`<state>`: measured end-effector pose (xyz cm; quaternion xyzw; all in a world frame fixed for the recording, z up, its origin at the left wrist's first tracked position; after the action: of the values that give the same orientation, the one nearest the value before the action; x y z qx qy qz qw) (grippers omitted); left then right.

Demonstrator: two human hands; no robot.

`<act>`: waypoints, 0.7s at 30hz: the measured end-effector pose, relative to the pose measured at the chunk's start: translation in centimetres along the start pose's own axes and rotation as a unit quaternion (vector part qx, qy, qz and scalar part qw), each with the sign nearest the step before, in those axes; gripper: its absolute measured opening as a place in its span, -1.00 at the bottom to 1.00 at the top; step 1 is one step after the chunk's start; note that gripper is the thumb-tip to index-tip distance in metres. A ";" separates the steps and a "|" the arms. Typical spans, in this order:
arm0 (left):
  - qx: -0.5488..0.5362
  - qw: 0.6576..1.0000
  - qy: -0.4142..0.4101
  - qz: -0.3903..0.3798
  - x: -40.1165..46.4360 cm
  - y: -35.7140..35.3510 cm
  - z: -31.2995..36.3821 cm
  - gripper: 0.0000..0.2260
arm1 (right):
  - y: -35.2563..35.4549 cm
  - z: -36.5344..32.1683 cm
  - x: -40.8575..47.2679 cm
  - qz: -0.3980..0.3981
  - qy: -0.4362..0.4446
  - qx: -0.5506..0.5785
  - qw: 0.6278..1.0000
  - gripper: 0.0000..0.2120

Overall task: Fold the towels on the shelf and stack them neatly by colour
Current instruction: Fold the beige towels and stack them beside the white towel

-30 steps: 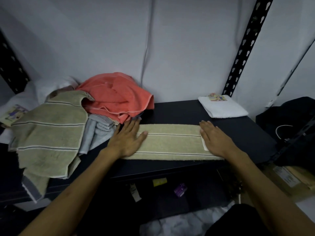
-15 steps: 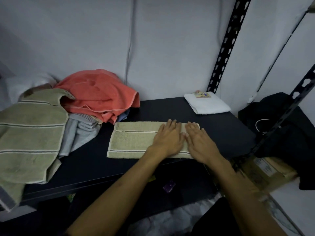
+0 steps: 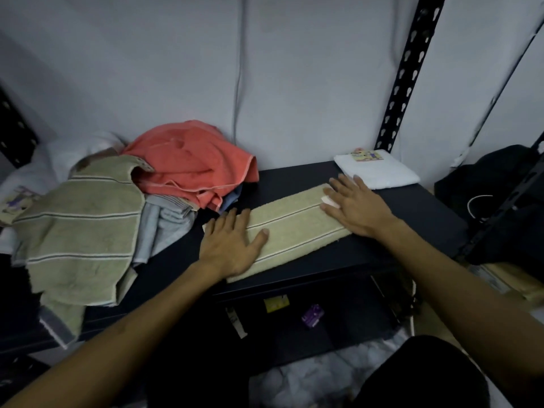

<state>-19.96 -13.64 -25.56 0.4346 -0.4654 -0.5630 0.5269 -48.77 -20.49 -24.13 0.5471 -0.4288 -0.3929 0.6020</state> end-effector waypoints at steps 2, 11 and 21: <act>-0.021 1.000 0.015 0.005 -0.6 -0.1 0.1 -0.31 | 1.2 -0.5 1.5 0.012 -0.046 -0.032 0.998 -0.07; -0.206 0.977 -0.038 0.043 -3.2 1.2 -3.6 -0.62 | -1.9 -6.3 0.3 -0.056 -0.082 0.141 0.985 -0.22; -0.237 0.957 -0.153 0.070 -6.5 0.5 -0.5 -0.68 | 2.6 -6.8 -2.3 0.204 0.001 0.324 0.924 -0.53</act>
<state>-18.96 -7.19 -25.19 0.1724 -0.4233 -0.6787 0.5749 -43.06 -15.94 -21.95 0.6134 -0.6344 -0.1009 0.4595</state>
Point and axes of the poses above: each hand's wrist, its own x-axis towards the middle knuckle, its own y-axis out of the back of the hand, z = x × y, the point moved 4 cm from there along x, towards the middle knuckle, and after that the axes turned 1 degree about y, right-handed, at the moved point
